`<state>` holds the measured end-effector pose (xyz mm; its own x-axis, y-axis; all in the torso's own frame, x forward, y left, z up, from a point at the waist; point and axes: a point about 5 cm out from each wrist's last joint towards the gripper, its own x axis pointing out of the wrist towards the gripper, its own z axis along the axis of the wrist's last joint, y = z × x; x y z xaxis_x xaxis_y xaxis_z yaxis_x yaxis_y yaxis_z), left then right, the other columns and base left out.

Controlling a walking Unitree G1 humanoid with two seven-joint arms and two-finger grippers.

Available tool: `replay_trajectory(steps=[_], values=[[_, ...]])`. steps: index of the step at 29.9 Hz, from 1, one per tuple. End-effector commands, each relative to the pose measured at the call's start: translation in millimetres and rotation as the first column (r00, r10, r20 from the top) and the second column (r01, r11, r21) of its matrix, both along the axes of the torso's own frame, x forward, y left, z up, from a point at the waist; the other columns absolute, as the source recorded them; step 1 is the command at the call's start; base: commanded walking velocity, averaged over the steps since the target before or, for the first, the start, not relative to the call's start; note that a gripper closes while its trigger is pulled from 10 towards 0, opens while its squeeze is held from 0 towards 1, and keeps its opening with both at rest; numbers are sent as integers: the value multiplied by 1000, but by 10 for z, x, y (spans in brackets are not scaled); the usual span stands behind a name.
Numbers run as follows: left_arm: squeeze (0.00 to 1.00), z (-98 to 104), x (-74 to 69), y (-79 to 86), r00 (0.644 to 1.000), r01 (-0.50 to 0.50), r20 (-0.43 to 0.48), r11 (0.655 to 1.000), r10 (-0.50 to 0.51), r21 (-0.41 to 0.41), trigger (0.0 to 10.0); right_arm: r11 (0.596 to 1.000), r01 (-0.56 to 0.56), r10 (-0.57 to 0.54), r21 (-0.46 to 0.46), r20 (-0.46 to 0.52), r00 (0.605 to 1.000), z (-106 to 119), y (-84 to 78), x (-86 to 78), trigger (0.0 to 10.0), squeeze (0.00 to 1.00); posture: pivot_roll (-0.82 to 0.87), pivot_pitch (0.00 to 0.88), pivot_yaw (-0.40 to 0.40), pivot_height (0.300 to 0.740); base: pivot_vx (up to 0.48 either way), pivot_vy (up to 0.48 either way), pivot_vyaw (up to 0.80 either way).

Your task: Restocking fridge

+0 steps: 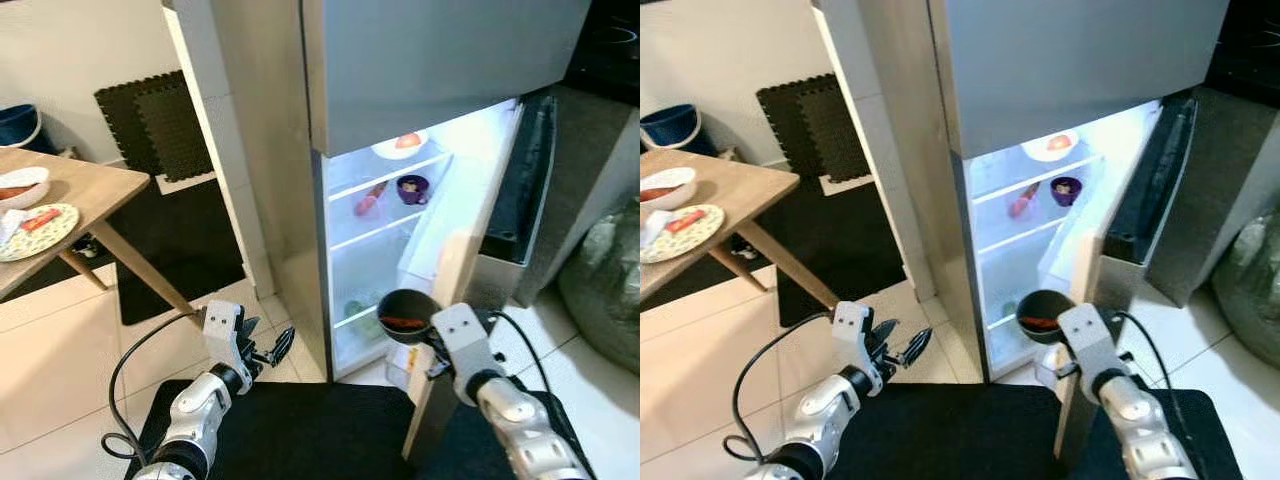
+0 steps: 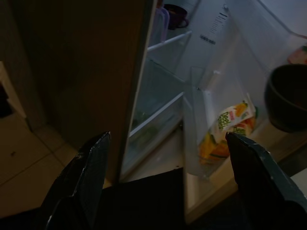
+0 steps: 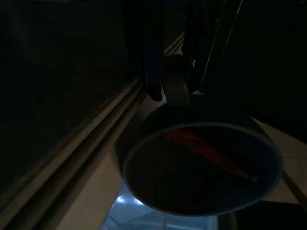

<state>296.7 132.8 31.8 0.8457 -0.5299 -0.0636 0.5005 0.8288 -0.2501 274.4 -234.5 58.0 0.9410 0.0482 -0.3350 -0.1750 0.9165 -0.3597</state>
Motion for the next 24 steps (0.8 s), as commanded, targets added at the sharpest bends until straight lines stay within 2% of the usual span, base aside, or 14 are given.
replay_trajectory(steps=[1, 4, 7, 9, 10, 11, 13, 14, 15, 18, 19, 22, 24], values=[[0, -43, -32, -38, 1000, 16, -16, 1000, -16, 1, 10000, 934, 355, -347, -39, 136, 928, 261, -635, -27, 10000, 0, -241, 50, 94, 740, 0, 0, 0], [0, -40, -29, -69, 999, 33, -17, 999, -33, 1, 10000, 902, 431, -423, -28, 145, 894, 265, -841, -174, 10000, 0, -254, 52, 103, 740, 0, 0, 0], [0, -34, -22, -90, 999, 41, -17, 999, -41, 1, 10000, 911, 410, -412, 39, 146, 900, 248, -835, -228, 10000, 0, -256, 54, 105, 740, 0, 0, 0], [0, -32, -21, -103, 999, 47, -16, 999, -47, 0, 10000, 932, 349, -360, 95, 149, 921, 240, -758, -237, 10000, 0, -259, 55, 107, 740, 0, 0, 0], [0, -33, -22, -112, 999, 51, -18, 999, -51, -1, 10000, 948, 279, -302, 153, 158, 940, 255, -664, -228, 10000, 0, -260, 55, 108, 740, 0, 0, 0], [0, -33, -22, -112, 999, 51, -18, 999, -51, -1, 10000, 948, 279, -302, 153, 158, 940, 255, -664, -228, 10000, 0, -260, 55, 108, 740, 0, 0, 0], [0, -38, -27, -129, 998, 59, -20, 998, -59, -1, 10000, 964, 139, -182, 228, 181, 966, 288, -484, -223, 10000, 0, -263, 57, 111, 740, 0, 0, 0], [0, -38, -27, -129, 998, 59, -20, 998, -59, -1, 10000, 964, 139, -182, 228, 181, 966, 288, -484, -223, 10000, 0, -263, 57, 111, 740, 0, 0, 0], [0, -41, -31, -140, 998, 63, -21, 998, -63, -2, 10000, 964, 45, -96, 261, 184, 978, 299, -360, -232, 10000, 0, -263, 59, 110, 740, 0, 0, 0], [0, -48, -41, -165, 997, 73, -22, 997, -73, -3, 10000, 945, -138, 94, 296, 158, 983, 277, -99, -285, 10000, 0, -264, 59, 108, 740, 0, 0, 0], [0, -48, -41, -165, 997, 73, -22, 997, -73, -3, 10000, 945, -138, 94, 296, 158, 983, 277, -99, -285, 10000, 0, -264, 59, 108, 740, 0, 0, 0], [0, -75, -52, -186, 997, 68, -38, 998, -67, 14, 10000, 915, -234, 204, 328, 124, 971, 224, 61, -357, 10000, 0, -264, 63, 100, 740, 0, 0, 0], [0, -135, -57, -219, 993, 47, -110, 999, -46, 6, 10000, 912, -233, 216, 336, 88, 972, 156, 103, -404, 10000, 0, -272, 69, 98, 740, 0, 0, 0]])
